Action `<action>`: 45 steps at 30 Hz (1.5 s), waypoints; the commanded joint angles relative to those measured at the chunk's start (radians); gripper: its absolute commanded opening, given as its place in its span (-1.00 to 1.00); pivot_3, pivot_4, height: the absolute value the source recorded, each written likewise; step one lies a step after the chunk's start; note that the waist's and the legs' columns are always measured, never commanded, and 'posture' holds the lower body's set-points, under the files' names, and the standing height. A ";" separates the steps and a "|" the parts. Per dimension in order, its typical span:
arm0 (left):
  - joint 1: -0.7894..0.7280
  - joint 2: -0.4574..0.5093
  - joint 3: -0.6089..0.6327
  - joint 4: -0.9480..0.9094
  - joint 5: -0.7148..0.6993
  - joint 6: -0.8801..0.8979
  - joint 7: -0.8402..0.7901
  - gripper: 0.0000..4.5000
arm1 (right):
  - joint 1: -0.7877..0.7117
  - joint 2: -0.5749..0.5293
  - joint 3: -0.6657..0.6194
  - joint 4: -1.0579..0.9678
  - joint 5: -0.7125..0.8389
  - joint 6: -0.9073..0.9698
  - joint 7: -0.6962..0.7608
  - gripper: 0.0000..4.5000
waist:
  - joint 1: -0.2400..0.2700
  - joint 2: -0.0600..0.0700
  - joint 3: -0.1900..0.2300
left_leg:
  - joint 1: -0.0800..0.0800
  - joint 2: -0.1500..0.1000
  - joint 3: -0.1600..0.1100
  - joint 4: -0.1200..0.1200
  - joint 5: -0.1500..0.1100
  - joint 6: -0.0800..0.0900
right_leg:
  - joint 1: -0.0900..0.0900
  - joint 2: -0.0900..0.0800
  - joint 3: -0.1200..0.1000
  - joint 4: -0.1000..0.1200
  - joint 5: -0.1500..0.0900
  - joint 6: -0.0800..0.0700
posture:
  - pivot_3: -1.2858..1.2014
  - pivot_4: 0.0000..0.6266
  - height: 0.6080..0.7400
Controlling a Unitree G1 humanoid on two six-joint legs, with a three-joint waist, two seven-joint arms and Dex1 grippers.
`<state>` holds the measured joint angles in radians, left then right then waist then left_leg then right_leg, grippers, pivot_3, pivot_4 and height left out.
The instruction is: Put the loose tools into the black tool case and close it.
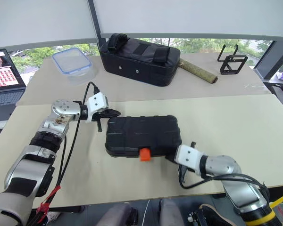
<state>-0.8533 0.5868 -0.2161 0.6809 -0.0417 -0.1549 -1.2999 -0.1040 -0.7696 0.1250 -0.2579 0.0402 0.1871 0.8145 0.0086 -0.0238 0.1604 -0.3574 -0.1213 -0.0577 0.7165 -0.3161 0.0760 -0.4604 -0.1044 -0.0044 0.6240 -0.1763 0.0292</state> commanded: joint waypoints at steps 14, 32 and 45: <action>-0.021 -0.120 -0.070 -0.454 -0.231 0.600 -0.098 -0.99 | 0.114 -0.020 -0.272 -0.230 0.312 0.222 0.054 -1.00 | 0.005 0.002 -0.001 | -0.014 -0.003 -0.010 0.015 -0.001 0.001 | -0.004 -0.002 -0.008 0.003 0.001 0.002 | 0.03 -0.52 0.60; 0.026 -0.174 -0.233 -0.245 0.011 0.288 -0.005 -0.99 | 0.016 0.026 -0.032 -0.296 0.258 0.306 -0.019 -1.00 | 0.010 0.005 -0.005 | -0.003 -0.004 -0.010 0.013 -0.002 0.004 | 0.006 -0.003 -0.007 0.002 0.001 0.003 | 0.03 -0.52 0.60; 0.009 -0.190 -0.221 -0.235 0.008 0.276 0.016 -0.99 | 0.179 -0.012 0.020 -0.337 0.190 0.338 -0.052 -1.00 | 0.015 0.005 -0.006 | -0.003 -0.004 -0.010 0.013 -0.002 0.003 | 0.006 -0.003 -0.007 0.002 0.001 0.003 | 0.03 -0.52 0.60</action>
<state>-0.8585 0.3958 -0.4060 0.4045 -0.0992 0.1080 -1.3007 0.0885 -0.7920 0.1454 -0.5806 0.2483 0.5254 0.7882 0.0237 -0.0189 0.1544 -0.3600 -0.1252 -0.0674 0.7300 -0.3184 0.0793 -0.4541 -0.1075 -0.0116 0.6263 -0.1755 0.0321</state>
